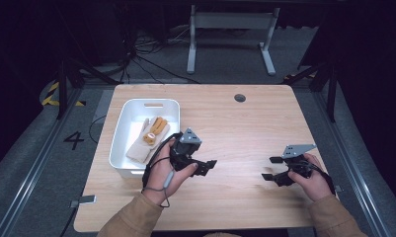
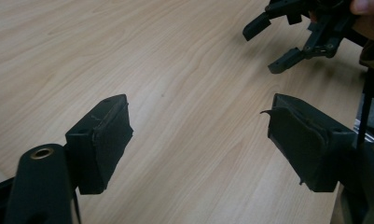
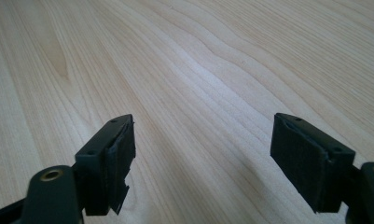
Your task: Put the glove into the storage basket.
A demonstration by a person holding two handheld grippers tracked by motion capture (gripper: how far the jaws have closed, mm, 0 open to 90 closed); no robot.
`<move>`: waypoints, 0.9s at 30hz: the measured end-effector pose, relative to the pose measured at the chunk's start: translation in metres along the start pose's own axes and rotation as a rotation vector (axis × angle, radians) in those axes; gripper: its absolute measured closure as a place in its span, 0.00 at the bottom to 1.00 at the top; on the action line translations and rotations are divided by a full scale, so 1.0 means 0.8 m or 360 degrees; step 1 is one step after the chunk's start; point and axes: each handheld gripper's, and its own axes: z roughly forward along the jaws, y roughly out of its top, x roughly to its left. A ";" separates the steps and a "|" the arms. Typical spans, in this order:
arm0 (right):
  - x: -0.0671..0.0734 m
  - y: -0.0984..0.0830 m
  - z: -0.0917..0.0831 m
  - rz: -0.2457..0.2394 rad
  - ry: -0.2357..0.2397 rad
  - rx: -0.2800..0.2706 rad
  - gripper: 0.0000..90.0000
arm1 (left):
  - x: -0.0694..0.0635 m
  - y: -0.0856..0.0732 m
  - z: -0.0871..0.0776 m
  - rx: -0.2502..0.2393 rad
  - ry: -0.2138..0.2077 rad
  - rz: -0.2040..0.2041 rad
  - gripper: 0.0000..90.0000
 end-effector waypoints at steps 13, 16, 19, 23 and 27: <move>-0.003 -0.007 0.005 -0.0023 -0.0012 0.0016 0.24 | -0.008 -0.057 0.053 0.0021 -0.0054 0.0071 0.25; -0.004 -0.008 0.007 -0.0032 -0.0020 0.0008 0.24 | -0.012 -0.069 0.065 0.0000 -0.0014 0.0092 0.25; -0.004 -0.010 0.008 -0.0026 -0.0017 0.0001 0.24 | -0.015 -0.079 0.077 -0.0021 0.0016 0.0129 0.25; -0.004 -0.013 0.013 -0.0036 -0.0014 -0.0001 0.24 | -0.019 -0.090 0.093 -0.0014 0.0007 0.0121 0.25; -0.003 -0.013 0.017 -0.0075 -0.0026 0.0006 0.23 | -0.020 -0.098 0.103 0.0012 0.0009 0.0140 0.25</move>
